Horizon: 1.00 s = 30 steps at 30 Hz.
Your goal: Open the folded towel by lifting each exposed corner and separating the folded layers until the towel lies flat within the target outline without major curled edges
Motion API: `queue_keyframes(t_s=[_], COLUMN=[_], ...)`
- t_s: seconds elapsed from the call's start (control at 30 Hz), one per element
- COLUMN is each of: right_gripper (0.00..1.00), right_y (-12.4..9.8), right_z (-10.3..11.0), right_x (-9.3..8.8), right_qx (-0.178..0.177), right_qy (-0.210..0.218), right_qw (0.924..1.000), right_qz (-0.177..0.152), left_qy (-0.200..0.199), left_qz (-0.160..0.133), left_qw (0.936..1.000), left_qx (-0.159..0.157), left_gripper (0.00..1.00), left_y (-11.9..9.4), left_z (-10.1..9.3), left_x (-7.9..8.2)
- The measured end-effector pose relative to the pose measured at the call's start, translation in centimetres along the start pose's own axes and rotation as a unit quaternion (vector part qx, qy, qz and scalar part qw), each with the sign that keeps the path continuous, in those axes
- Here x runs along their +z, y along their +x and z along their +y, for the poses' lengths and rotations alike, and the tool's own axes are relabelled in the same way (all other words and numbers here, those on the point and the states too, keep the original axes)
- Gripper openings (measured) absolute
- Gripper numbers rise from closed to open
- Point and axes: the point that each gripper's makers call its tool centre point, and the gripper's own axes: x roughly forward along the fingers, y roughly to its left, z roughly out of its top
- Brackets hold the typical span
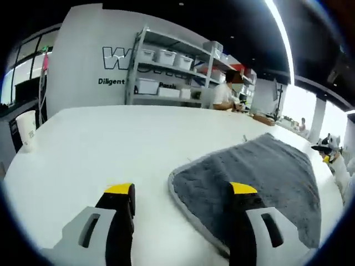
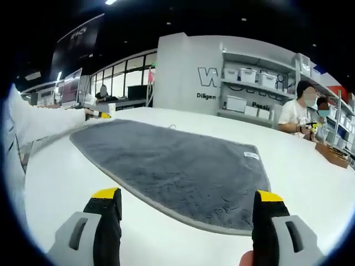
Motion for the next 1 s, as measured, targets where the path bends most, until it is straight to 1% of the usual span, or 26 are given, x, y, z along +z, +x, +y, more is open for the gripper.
queue_keyframes(t_s=[0.07,0.13,0.17,0.23,0.33,0.47,0.57,0.67,0.73,0.8,1.0], right_gripper=[0.99,0.99,0.99,0.99,0.99,0.98,0.98,0.98,0.98,0.98,0.98], right_y=[0.1,0.3,0.4,0.7,1.0,1.2,1.4,1.4,1.4,1.5,1.6], right_z=[-0.1,0.0,0.0,-0.1,-0.1,0.0,0.1,0.0,0.0,-0.1,-0.2], right_x=[0.0,0.0,0.0,0.0,0.0,0.0,0.2,0.2,0.2,0.1,-0.2], right_qx=[-0.001,-0.002,-0.001,-0.001,0.0,0.002,0.003,0.003,0.002,0.001,0.001], right_qy=[0.0,0.002,0.002,0.003,0.005,0.005,0.005,0.005,0.005,0.006,0.007], right_qw=[1.0,1.0,1.0,1.0,1.0,0.9999,0.9999,0.9999,0.9999,0.9999,0.9998], right_qz=[0.002,0.004,0.005,0.006,0.008,0.009,0.009,0.01,0.011,0.012,0.017], left_qy=[0.005,0.015,0.023,0.041,0.046,0.051,0.051,0.049,0.052,0.056,0.06], left_qz=[-0.002,0.007,0.014,0.036,0.047,0.047,0.058,0.061,0.062,0.061,0.065], left_qw=[1.0,0.9998,0.9996,0.9983,0.9978,0.9976,0.997,0.9968,0.9967,0.9963,0.9957], left_qx=[0.004,0.01,0.01,0.019,0.013,0.007,0.004,0.011,0.012,0.022,0.029], left_gripper=[0.45,0.34,0.31,0.29,0.27,0.16,0.04,0.02,0.02,0.02,0.02], left_y=[0.5,1.0,1.3,1.9,2.8,3.3,3.6,3.8,3.7,3.7,3.9], left_z=[0.5,1.1,1.2,1.6,1.6,1.6,1.8,2.2,2.2,2.5,3.0], left_x=[0.3,0.3,0.2,-0.3,-0.7,-0.6,-0.7,-0.7,-0.6,-0.5,-0.5])
